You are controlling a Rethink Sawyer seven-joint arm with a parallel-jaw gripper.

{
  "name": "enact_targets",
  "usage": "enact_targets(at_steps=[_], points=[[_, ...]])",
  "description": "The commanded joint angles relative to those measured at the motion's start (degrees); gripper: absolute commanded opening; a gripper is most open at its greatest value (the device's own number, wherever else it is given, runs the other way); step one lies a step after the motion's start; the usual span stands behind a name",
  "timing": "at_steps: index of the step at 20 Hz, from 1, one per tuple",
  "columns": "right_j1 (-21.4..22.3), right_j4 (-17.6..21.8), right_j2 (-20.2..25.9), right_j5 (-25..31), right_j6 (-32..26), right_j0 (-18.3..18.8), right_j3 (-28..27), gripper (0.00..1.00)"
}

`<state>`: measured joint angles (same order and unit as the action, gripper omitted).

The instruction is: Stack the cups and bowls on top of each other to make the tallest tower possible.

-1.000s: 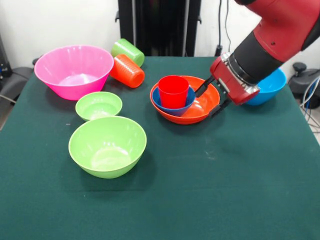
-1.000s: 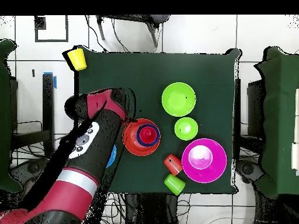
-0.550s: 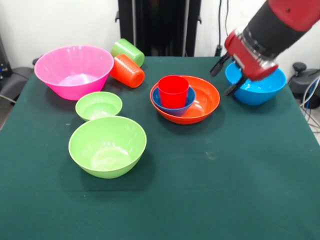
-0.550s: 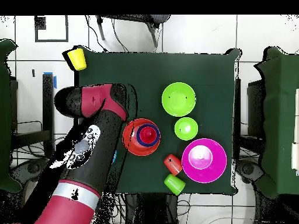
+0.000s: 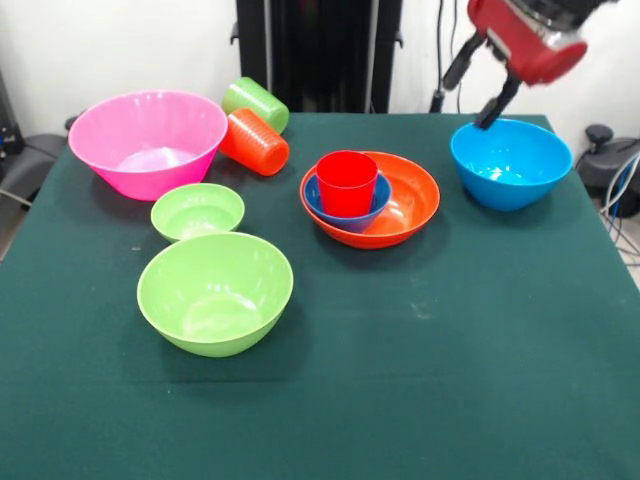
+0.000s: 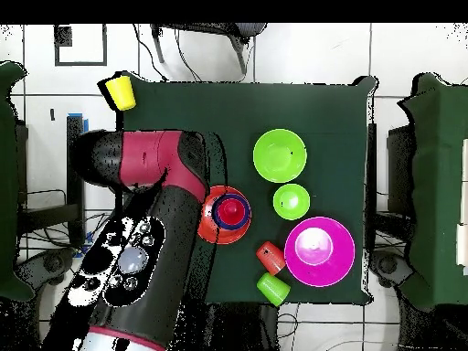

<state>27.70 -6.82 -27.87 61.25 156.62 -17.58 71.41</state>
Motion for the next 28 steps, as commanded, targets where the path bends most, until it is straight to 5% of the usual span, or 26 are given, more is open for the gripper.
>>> enact_targets(at_steps=[1, 7, 13, 18, 28], points=[[7.02, 0.68, 10.68, -2.01, -13.48, 4.83, 7.85, 1.0], [10.24, 3.73, 14.89, 0.33, -24.4, 14.53, 6.96, 1.0], [4.81, 12.41, 16.12, 7.04, -31.61, 19.36, -5.13, 1.0], [0.32, 16.83, 18.28, 5.44, -37.45, 23.28, -11.12, 1.0], [-6.43, 19.15, 22.07, -0.79, -44.08, 28.18, -17.62, 1.0]])
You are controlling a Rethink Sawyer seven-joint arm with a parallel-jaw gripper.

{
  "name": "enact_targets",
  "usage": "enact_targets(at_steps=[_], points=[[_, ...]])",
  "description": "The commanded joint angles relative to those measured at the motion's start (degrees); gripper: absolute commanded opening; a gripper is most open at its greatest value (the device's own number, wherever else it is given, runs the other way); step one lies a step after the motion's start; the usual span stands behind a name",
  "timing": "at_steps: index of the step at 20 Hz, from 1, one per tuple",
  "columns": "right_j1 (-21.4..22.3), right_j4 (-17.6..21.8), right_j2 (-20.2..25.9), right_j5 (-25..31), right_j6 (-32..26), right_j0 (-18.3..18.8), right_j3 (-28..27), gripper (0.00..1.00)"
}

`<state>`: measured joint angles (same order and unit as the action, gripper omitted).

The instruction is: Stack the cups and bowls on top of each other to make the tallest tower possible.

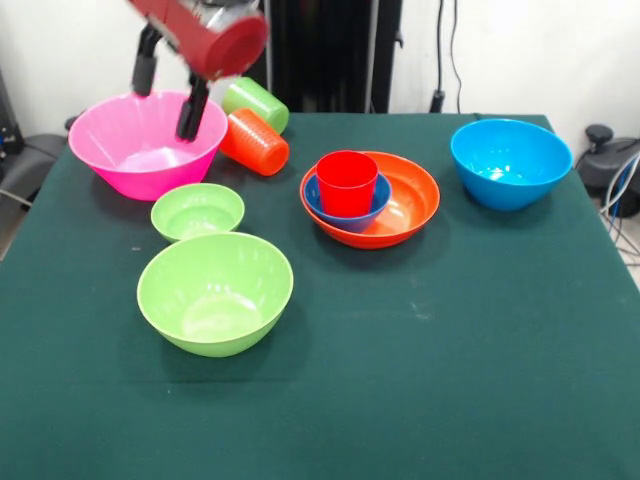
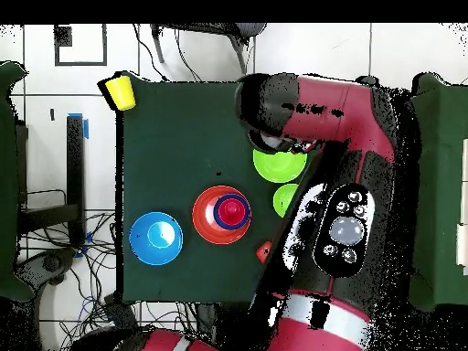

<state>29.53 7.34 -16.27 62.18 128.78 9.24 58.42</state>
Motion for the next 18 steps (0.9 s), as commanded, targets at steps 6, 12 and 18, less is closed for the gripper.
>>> enact_targets(at_steps=[6, 12, 18], points=[[-10.9, 3.74, 11.51, -0.28, -15.13, 0.56, -6.75, 1.0], [-14.4, 1.43, 14.72, -2.24, -12.76, 0.05, -7.47, 1.0], [-12.77, -0.83, 18.06, -6.42, -11.39, 0.57, -3.2, 1.0]])
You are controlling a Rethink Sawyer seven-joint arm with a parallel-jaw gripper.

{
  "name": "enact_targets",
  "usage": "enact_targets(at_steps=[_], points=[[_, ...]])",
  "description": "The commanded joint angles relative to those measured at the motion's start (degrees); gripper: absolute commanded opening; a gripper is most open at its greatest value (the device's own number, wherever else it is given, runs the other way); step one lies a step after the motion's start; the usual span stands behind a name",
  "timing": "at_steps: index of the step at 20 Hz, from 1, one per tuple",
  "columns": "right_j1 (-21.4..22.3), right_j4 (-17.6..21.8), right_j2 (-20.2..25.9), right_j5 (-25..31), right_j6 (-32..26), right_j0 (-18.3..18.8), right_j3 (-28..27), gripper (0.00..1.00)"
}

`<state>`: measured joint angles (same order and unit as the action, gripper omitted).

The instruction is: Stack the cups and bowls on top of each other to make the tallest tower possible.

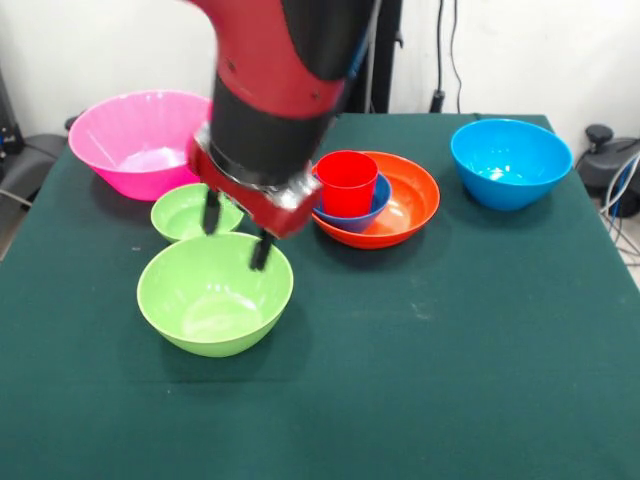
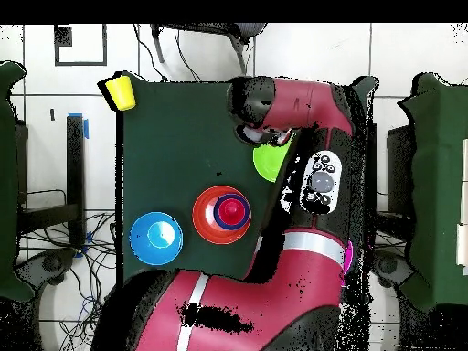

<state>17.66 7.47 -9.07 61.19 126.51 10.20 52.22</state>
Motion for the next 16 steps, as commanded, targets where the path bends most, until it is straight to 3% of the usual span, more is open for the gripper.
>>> enact_targets(at_steps=[1, 5, 13, 16], points=[[-0.78, -1.24, 11.35, -6.07, -8.81, -0.28, 3.6, 1.0], [-2.17, -1.49, 12.88, -8.01, -8.14, -0.13, 2.63, 1.0], [-0.99, -1.94, 13.83, -10.03, -5.27, -0.94, 5.33, 1.0], [-2.1, -0.41, 13.24, -7.33, -6.93, -1.6, 3.01, 1.0]])
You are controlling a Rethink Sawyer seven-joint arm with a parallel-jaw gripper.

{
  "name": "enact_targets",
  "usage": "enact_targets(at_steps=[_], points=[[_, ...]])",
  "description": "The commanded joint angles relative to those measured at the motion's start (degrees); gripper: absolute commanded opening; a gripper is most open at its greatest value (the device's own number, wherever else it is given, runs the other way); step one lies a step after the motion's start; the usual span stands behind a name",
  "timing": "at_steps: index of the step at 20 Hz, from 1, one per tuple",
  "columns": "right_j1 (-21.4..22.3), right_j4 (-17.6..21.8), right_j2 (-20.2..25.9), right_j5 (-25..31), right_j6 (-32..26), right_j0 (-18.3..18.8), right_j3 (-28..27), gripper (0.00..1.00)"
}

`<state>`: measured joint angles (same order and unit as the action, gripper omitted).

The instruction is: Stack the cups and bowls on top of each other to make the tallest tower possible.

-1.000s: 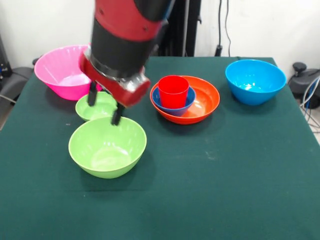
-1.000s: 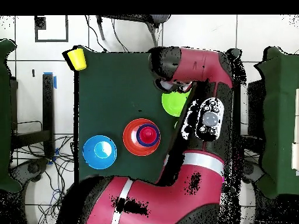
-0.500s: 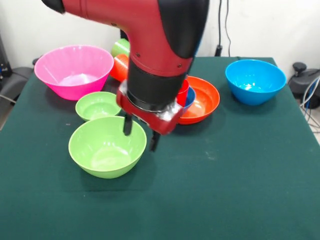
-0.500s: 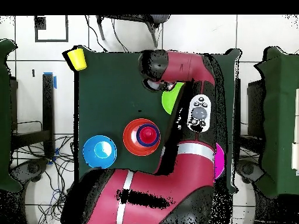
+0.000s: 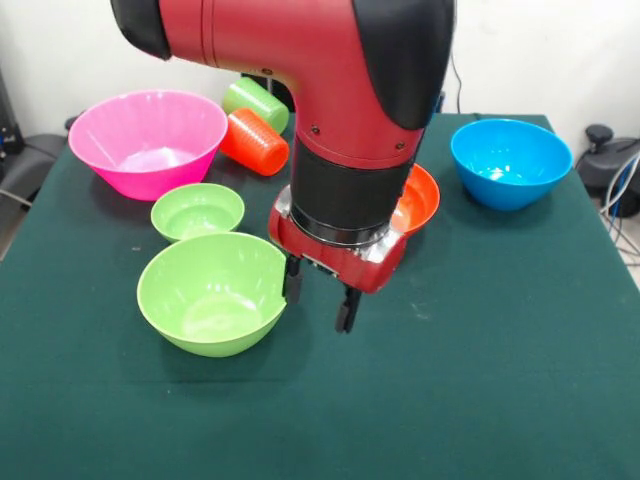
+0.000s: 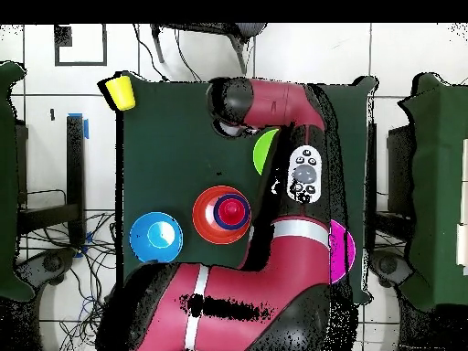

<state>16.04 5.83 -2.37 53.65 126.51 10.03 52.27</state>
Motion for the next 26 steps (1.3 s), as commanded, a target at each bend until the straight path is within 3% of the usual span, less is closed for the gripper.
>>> enact_targets(at_steps=[1, 13, 17, 22, 26], points=[[-0.76, 2.01, 6.1, 0.98, -7.63, -1.85, 2.59, 1.0], [-3.89, 5.88, 2.13, 7.34, -8.82, -4.92, -3.05, 1.0], [-4.99, 7.07, 0.97, 6.47, -7.56, -5.82, -3.9, 1.0], [-3.67, 6.89, 0.89, 5.41, -7.72, -5.36, -2.21, 1.0], [0.5, 7.2, -0.47, 5.24, -8.6, -5.1, 1.77, 1.0]])
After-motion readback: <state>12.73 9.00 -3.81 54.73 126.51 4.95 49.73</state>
